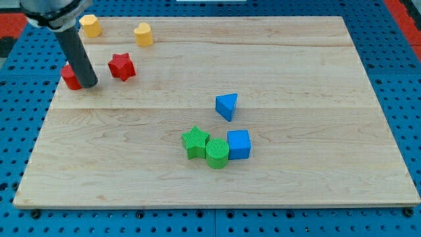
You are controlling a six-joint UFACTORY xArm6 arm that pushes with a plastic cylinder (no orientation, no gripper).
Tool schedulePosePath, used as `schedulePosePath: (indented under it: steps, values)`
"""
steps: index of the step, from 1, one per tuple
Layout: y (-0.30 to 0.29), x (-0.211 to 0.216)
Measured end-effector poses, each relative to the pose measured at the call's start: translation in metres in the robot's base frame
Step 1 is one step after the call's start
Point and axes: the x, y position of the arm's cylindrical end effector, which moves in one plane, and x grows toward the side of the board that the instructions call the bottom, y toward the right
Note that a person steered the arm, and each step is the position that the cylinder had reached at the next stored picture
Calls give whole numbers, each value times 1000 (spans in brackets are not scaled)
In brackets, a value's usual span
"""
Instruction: Slide the red circle above the red star
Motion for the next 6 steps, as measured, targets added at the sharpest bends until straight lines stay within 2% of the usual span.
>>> schedulePosePath:
  steps: [1, 2, 3, 4, 5, 6]
  values:
    - [8, 18]
    - [-70, 40]
    - [-48, -15]
    - [20, -54]
    - [-6, -11]
    - [42, 22]
